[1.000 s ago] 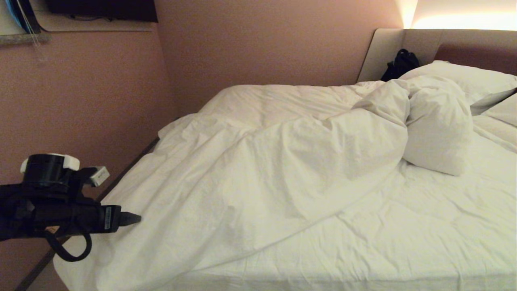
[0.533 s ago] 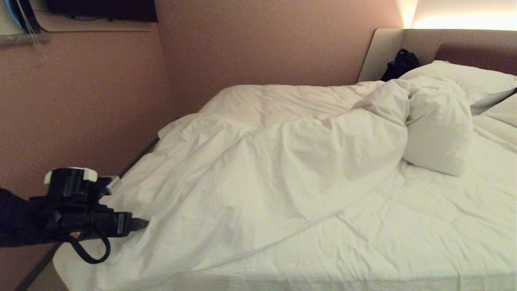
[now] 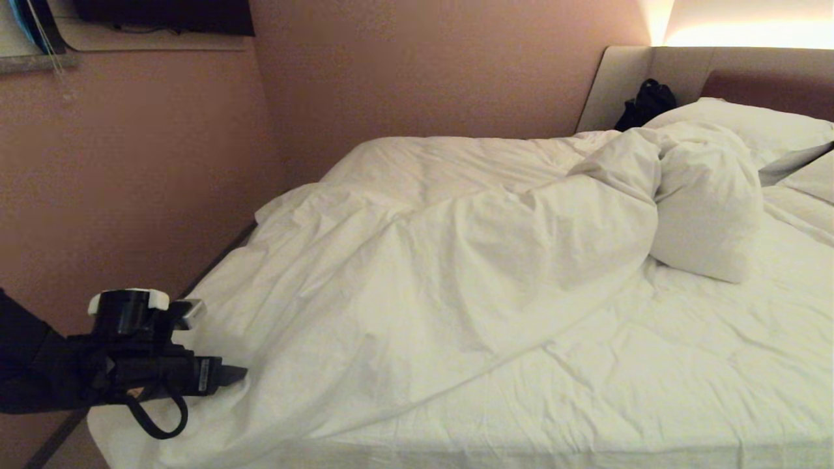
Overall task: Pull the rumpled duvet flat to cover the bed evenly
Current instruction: Flatten the corners of the folded blanket
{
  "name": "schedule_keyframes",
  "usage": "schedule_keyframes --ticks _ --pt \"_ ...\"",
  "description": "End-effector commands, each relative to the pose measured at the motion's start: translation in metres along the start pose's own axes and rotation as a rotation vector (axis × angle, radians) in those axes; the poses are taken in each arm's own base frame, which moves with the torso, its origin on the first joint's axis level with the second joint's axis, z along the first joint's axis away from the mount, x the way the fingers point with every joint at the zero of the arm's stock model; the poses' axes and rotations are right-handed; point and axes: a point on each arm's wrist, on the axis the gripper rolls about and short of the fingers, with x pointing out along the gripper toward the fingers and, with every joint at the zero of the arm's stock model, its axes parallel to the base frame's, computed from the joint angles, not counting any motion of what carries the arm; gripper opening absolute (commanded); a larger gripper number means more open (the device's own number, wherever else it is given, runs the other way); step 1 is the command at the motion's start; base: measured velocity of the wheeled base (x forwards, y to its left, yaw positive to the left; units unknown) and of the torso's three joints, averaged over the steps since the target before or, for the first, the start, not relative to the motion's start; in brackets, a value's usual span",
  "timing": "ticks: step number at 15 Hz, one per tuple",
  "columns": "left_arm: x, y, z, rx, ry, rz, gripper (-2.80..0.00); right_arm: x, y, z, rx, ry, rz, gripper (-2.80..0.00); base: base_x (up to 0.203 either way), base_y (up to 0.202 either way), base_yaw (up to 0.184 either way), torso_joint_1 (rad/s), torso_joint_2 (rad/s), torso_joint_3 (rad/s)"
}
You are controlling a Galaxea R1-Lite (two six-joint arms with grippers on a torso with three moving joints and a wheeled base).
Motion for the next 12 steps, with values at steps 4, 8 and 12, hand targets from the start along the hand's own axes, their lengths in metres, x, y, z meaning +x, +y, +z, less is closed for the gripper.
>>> schedule_keyframes --ticks 4,8,12 --pt "0.002 0.000 -0.002 -0.007 0.007 -0.022 -2.80 0.000 0.000 0.000 0.000 0.001 0.001 -2.80 0.000 0.000 0.000 0.000 0.00 0.000" --pt "-0.006 -0.001 -0.003 -0.009 -0.001 -0.018 -2.80 0.000 0.000 0.000 0.000 0.001 0.001 -2.80 0.000 0.000 0.000 0.000 0.00 0.000" --pt "-0.027 -0.004 -0.006 -0.023 -0.034 -0.009 -2.80 0.000 0.000 0.000 0.000 0.001 0.001 -2.80 0.000 0.000 0.000 0.000 0.00 0.000"
